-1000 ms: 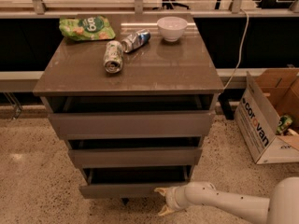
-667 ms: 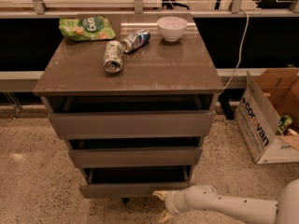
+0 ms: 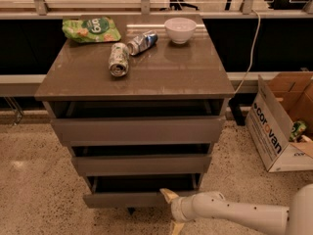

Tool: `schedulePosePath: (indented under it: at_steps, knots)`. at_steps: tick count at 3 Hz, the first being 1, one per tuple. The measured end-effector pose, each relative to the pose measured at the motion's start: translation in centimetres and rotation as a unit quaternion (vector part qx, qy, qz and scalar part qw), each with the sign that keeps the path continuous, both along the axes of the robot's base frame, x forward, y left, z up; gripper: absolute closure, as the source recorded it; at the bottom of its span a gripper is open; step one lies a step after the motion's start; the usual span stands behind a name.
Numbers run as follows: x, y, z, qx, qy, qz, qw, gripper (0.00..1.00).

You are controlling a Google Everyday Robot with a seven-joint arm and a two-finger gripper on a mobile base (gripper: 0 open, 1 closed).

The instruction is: Open bottom drawer

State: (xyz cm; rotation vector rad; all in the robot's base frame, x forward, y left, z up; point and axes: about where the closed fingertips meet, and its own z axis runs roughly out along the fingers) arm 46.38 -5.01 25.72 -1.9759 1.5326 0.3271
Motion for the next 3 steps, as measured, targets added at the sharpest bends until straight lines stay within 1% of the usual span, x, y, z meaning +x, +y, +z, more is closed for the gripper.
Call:
schedulePosePath:
  at_steps: [1, 2, 3]
  knots:
    - [2.5, -0.7, -1.2, -0.011, 0.002, -0.016, 0.9998, 0.00]
    - [4.5, -1.9, -3.3, 0.001, 0.016, -0.038, 0.9991, 0.00]
    - [6.9, -3.3, -5.7, -0.007, 0.028, -0.054, 0.9981, 0.00]
